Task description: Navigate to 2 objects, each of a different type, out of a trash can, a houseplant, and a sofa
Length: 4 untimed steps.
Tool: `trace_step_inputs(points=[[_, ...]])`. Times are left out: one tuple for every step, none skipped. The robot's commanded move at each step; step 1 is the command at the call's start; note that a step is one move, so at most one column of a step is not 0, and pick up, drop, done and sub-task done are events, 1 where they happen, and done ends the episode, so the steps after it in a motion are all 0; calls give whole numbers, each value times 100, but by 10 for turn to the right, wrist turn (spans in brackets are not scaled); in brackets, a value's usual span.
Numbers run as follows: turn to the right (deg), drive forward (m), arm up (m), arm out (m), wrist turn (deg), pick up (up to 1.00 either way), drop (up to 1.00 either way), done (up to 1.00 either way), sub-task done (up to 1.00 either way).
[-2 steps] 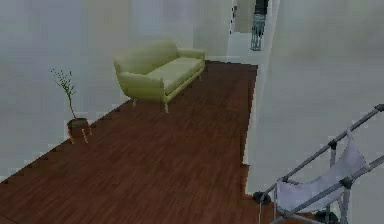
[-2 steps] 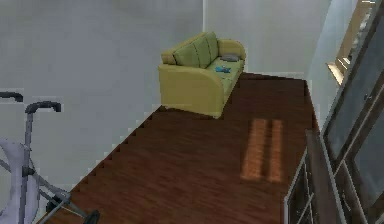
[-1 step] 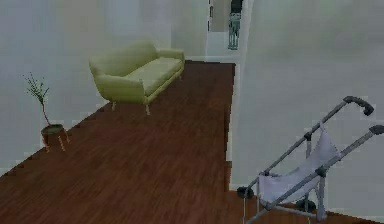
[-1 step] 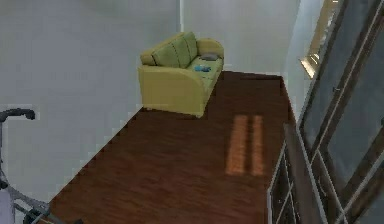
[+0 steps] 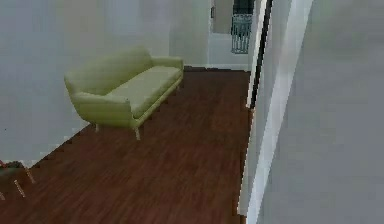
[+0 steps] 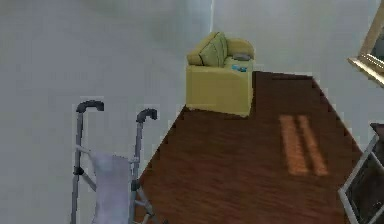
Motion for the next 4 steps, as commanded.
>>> trace_step_inputs(points=[[-450,0,0,0,0,0,0,0,0],[-30,0,0,0,0,0,0,0,0],[0,90,0,0,0,0,0,0,0],[0,0,0,0,0,0,0,100,0]])
